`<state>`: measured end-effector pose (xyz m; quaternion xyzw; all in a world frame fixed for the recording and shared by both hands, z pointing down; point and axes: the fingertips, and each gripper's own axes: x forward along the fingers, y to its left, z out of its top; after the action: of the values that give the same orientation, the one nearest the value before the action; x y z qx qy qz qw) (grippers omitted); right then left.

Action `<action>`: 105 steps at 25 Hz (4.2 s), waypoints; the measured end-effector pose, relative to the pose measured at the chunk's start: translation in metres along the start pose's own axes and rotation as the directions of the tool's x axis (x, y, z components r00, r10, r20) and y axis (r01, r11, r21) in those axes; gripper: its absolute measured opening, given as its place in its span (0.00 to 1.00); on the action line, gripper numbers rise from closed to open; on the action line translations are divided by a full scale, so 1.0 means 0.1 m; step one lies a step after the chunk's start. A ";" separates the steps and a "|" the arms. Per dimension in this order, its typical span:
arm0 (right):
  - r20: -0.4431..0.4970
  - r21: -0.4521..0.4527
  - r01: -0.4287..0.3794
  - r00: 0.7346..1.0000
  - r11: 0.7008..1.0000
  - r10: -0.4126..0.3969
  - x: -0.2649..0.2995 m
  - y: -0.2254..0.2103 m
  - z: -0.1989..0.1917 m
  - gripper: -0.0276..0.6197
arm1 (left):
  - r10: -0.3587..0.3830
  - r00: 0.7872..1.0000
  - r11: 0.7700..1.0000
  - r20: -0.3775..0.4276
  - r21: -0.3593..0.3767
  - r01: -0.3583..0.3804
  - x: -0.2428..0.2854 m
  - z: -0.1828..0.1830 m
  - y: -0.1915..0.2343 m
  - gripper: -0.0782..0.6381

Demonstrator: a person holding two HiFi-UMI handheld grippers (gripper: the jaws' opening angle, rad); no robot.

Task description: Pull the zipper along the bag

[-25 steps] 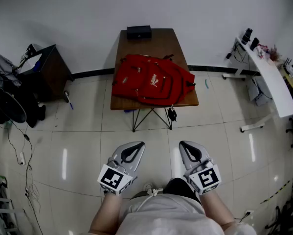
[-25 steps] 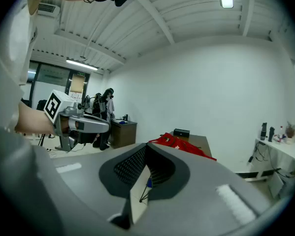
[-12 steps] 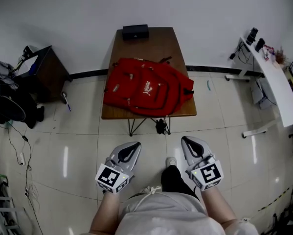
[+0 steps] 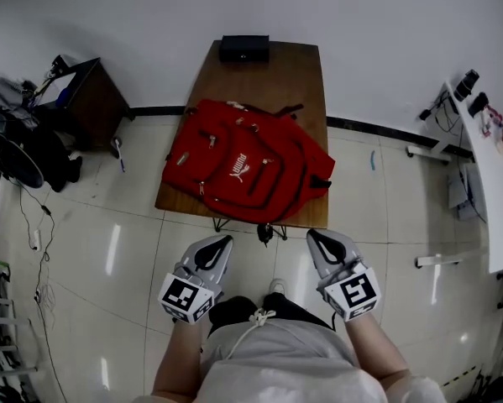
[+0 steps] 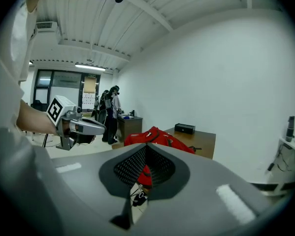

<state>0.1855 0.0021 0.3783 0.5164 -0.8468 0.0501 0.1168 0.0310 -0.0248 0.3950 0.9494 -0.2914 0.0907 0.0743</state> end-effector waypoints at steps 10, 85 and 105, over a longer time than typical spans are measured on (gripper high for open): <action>-0.098 -0.001 -0.120 0.988 0.993 0.119 0.39 -0.24 -0.37 0.05 | 0.023 0.994 0.997 -0.104 -0.076 -0.031 0.44 -0.48 -0.04 0.12; -0.654 0.089 -0.169 0.733 0.982 0.186 1.69 -0.31 -2.07 0.05 | 0.064 0.803 0.996 -0.592 -0.010 -0.087 0.82 -2.20 0.93 0.12; -0.739 0.154 -0.133 0.642 0.979 0.204 1.68 -0.30 -2.11 0.05 | 0.020 0.763 1.000 -0.646 0.012 -0.016 0.60 -2.08 1.55 0.12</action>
<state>0.1697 -0.1131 0.6232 0.3727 -0.7641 0.3057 0.4287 -0.0348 -0.1436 0.6239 0.8576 -0.2569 0.4134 0.1662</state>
